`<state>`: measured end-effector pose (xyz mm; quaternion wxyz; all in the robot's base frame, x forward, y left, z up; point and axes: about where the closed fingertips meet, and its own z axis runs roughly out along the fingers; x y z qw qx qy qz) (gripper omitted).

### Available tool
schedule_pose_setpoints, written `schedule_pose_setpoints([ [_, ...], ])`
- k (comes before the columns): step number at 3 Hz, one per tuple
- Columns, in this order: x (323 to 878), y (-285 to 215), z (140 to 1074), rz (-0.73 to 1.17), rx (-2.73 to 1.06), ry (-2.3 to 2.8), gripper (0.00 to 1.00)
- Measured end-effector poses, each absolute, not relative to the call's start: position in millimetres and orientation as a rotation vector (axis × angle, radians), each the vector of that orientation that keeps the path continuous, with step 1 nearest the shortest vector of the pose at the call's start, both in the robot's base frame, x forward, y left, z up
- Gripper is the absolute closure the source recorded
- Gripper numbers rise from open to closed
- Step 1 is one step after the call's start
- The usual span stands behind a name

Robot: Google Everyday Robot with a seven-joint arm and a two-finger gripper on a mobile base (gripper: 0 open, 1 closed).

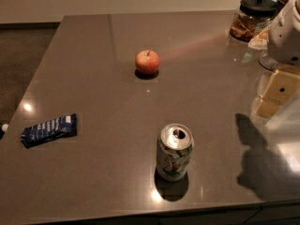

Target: Knock 7up can over

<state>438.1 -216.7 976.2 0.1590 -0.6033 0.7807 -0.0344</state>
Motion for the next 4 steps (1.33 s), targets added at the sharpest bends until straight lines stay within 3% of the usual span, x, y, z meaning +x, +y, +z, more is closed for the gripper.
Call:
schedule_pose_setpoints([
  [2,430.6,-173.0,971.1,-0.002,-1.749,2.178,0.0],
  [4,398.4,-99.6,945.4,0.301,-1.88,2.011,0.0],
])
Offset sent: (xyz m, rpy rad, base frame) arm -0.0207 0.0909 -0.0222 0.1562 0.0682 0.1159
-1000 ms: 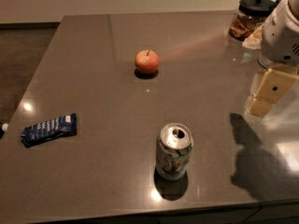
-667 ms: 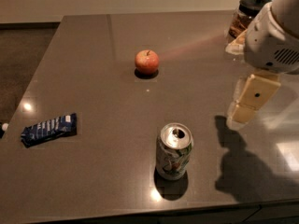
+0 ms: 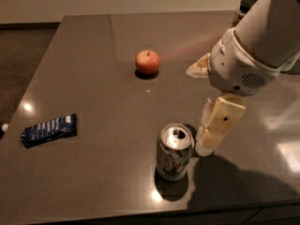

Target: Knock 7up can over

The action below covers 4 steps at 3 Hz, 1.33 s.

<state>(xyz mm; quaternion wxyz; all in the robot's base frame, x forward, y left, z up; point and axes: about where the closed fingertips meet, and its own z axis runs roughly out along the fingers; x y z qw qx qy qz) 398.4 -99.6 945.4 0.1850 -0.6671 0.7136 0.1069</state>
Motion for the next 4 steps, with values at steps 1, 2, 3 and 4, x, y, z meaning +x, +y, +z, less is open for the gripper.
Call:
schedule_pose_setpoints([
  [1,386.1,-77.7,934.5,0.422,-1.947,1.929,0.0],
  [2,376.1,-59.0,922.1,0.499,-1.995,1.861,0.0],
  [3,366.7,-48.1,907.6,0.572,-2.041,1.814,0.0],
  [4,362.5,-45.5,902.1,0.605,-2.061,1.789,0.0],
])
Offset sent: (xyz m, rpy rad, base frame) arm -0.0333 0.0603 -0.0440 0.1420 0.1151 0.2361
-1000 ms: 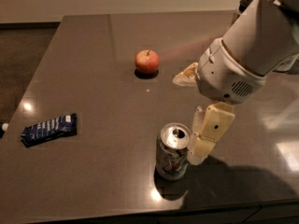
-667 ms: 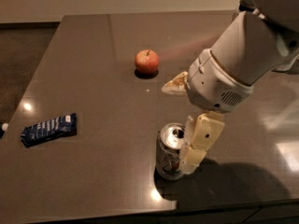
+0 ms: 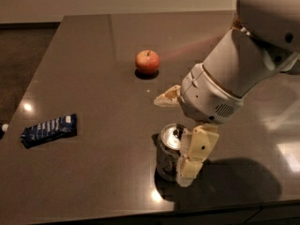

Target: Knock 7up can over

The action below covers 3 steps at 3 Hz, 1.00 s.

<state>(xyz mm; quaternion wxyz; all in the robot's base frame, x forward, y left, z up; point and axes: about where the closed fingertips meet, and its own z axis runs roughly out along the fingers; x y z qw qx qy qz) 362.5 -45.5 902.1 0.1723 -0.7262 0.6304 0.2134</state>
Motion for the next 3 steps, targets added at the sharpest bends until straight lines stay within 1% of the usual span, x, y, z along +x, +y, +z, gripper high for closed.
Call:
schedule_pose_setpoints([
  [1,359.1,-45.3,899.7,0.638,-2.054,1.755,0.18],
  [3,365.8,-48.8,901.1,0.645,-2.026,1.761,0.65],
])
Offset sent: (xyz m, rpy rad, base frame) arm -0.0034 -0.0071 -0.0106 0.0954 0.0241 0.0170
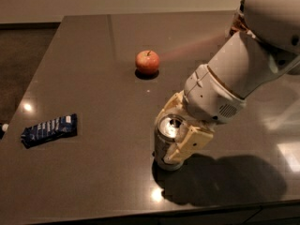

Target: Knock 7up can over

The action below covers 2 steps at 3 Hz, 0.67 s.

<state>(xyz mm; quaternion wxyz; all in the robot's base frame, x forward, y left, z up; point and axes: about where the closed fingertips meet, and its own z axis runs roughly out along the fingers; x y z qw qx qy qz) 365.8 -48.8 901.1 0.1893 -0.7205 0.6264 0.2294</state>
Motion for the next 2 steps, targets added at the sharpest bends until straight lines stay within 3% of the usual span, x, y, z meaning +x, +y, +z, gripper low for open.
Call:
schedule_pose_setpoints([
  [1,387.2,-48.8,907.4,0.58,-2.039,1.827,0.88],
  [2,428.8,-49.8,915.3,0.416,-2.073,1.951,1.0],
])
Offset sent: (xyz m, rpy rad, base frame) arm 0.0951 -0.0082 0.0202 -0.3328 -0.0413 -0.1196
